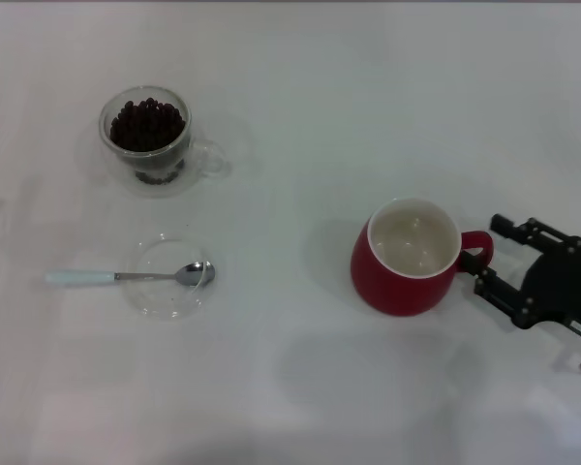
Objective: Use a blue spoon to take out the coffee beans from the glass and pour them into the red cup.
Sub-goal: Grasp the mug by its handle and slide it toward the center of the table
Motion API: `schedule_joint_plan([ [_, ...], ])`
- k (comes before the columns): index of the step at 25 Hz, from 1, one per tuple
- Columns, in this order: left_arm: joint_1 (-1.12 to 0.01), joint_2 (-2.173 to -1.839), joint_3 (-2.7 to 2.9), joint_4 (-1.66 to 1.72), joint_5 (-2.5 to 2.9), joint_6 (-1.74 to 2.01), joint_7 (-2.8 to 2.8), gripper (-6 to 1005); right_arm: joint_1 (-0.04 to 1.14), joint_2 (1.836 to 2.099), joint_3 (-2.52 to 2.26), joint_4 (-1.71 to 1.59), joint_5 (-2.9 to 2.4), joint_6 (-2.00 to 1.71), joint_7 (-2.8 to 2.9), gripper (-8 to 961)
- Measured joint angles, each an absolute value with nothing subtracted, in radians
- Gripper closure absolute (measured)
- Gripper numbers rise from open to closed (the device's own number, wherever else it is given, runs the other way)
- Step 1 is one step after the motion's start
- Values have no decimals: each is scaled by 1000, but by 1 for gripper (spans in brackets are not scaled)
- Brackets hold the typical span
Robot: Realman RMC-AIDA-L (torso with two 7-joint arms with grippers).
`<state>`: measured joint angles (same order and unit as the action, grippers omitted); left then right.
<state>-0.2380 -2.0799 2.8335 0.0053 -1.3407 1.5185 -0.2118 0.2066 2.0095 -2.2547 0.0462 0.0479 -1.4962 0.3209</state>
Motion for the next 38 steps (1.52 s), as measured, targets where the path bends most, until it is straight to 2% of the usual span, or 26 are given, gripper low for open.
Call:
schedule_joint_plan([
  [6,-238,-2080,2833,6,-1341,1518,-212,152,210,2010,-2281,4,46,-1433,321,447],
  [25,-232,-2080,2836,6,-1341,1521,-212,151,216,2009,-2280,-28,48,-1408,294,515],
  [30,-232,-2080,2836,7,-1340,1522,-212,152,216,2009,-2295,-38,46,-1412,294,642],
  [38,-231,-2080,2837,8,-1339,1522,-212,152,215,2009,-2362,-105,44,-1411,296,641],
])
